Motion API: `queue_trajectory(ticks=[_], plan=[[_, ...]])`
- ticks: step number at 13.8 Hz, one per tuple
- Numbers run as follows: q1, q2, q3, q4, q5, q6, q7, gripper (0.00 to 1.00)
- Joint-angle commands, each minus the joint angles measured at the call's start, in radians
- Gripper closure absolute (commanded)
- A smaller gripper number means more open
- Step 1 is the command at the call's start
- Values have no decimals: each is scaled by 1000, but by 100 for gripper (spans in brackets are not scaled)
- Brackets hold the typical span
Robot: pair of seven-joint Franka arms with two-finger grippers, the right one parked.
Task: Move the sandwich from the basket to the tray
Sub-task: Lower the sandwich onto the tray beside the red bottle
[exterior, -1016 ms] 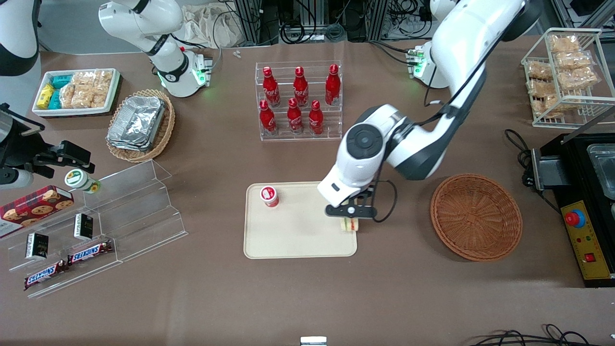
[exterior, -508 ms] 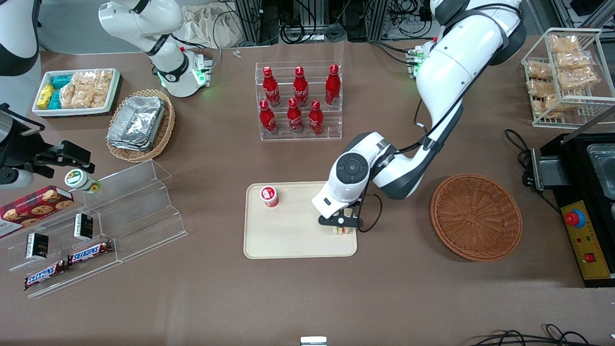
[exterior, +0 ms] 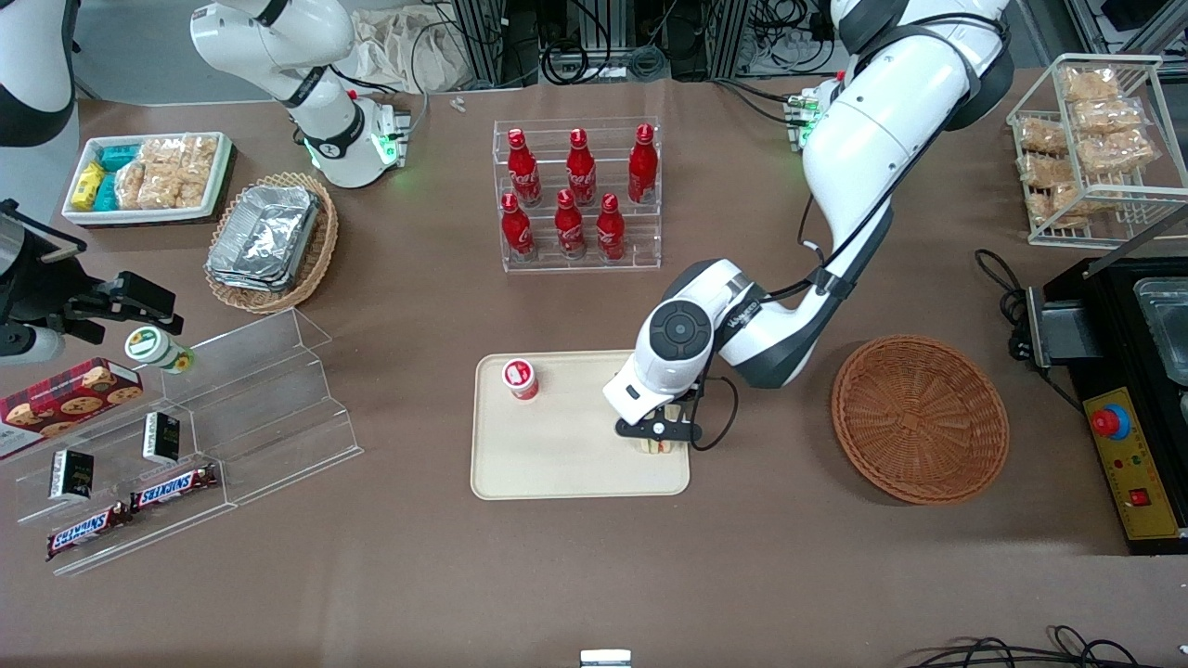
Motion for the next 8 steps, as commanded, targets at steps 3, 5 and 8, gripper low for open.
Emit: queue_trajectory(ticks=[3,5,8], plan=[[51,-156,-32,20,-33,-270,87,1],[96,-255,-32,20,-99,-371,193,1],[185,-393,-32,20,-106,-509,278,1]])
